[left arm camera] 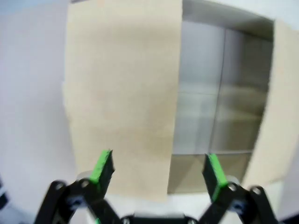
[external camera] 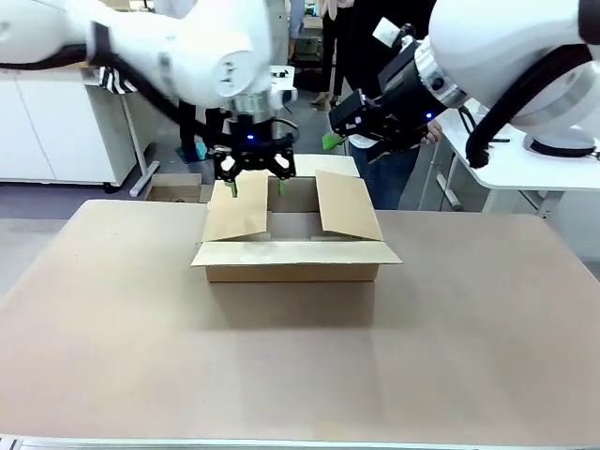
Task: Pack the gift set into the box.
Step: Place both hands on the side flaps of the Package Box and spread them outward.
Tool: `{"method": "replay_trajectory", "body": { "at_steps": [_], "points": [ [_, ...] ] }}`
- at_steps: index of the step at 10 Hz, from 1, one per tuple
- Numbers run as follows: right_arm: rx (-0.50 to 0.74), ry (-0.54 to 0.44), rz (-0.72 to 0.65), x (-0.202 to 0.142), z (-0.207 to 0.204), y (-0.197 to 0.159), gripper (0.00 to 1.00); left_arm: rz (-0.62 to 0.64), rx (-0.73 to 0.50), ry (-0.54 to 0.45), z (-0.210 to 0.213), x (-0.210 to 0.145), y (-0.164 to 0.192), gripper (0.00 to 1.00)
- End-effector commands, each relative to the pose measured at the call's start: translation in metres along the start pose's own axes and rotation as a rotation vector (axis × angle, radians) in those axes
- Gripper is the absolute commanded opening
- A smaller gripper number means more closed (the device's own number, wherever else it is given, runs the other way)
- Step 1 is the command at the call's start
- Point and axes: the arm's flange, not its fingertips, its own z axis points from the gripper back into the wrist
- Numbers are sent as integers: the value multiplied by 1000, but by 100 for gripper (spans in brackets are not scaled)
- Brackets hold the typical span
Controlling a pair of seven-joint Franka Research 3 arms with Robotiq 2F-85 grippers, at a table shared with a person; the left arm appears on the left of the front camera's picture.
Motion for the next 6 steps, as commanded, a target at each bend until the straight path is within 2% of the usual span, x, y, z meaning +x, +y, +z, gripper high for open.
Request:
{"method": "replay_trajectory", "body": {
  "at_steps": [1,3,6],
  "points": [
    [-11,-6,-17,1,1,1,100,33,144,86,-7,24,-23,100],
    [-11,-6,-17,1,1,1,100,59,261,99,-27,24,-26,100],
    [-11,-6,-17,1,1,1,100,89,281,102,-53,16,-18,100]
  ]
}}
